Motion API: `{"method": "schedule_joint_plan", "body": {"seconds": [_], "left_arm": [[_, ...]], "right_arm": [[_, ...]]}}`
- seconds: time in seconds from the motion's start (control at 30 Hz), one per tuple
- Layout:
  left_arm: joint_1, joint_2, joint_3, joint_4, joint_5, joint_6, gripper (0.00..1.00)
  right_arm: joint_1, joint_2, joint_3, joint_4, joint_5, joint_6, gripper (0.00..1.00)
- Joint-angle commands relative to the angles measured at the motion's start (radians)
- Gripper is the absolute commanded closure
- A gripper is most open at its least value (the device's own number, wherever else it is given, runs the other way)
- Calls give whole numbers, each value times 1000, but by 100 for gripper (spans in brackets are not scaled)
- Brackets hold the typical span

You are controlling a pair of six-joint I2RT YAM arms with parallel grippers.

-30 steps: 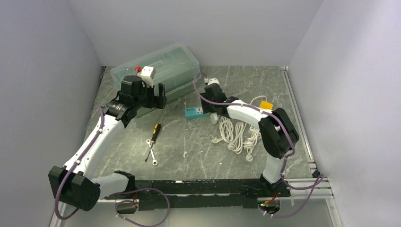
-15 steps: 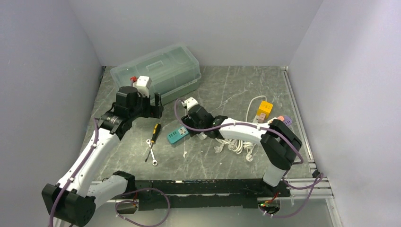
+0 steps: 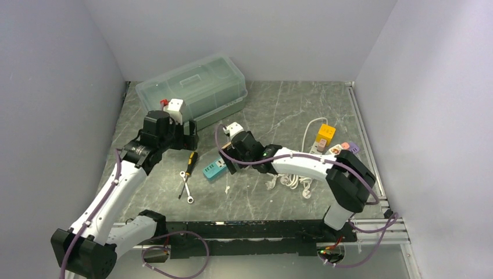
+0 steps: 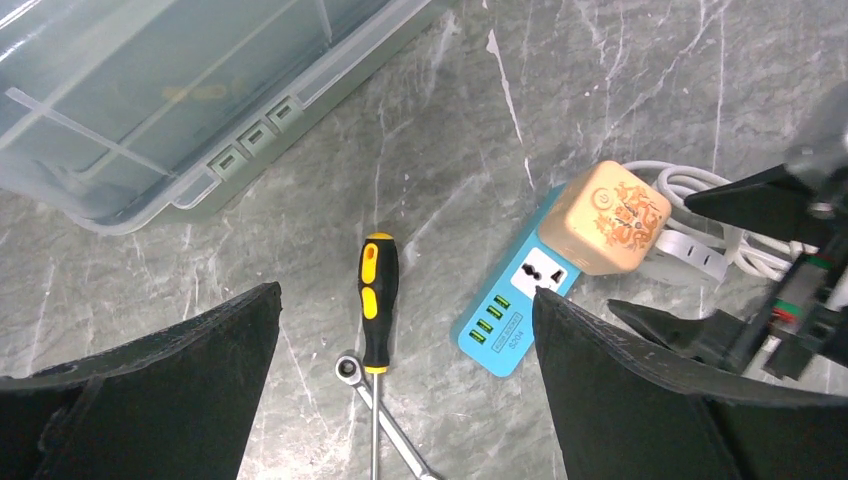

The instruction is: Pull the plug off the socket

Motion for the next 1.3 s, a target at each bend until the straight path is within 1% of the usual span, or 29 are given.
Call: {"method": "schedule_joint_plan", "body": {"seconds": [0.0,0.1,0.2,0.23,0.3,0.37,0.47,0.57,0.7,0.9,1.03,1.27], "left_arm": [[-1,-1,6,17,22,1,0],[-1,-1,-2,58,94,7,0],[-1,51,12,103,231,-4,0],[-2,87,28,109,275,-14,0],[-10,165,68,110,340,-36,1],[-29,245,103,111,362,-58,1],[-70,356,153,121,401,-97,2],[-103,461,186,139,421,-115,4],[-116,532,185,168,467,-137,9],[-117,562,181,153,451,-125,17],[-117,578,190,126,428,-119,22],[-131,625,208,81,414,-98,29]], "right_arm": [[4,-117,-21,15,-11,-11,0],[1,-177,-72,27,-16,-24,0],[-25,-231,-145,71,-52,-55,0],[-42,-248,-163,87,-69,-48,1],[-71,-285,-202,142,-150,-42,2],[-77,-316,-257,238,-167,-58,3],[-85,-336,-338,335,-152,-63,6],[-93,-351,-407,426,-139,-61,11],[-94,-363,-463,509,-119,-61,18],[-94,-378,-503,572,-71,-47,26],[-92,-345,-522,619,-85,-15,32],[-88,-287,-495,630,-130,-3,35]]}}
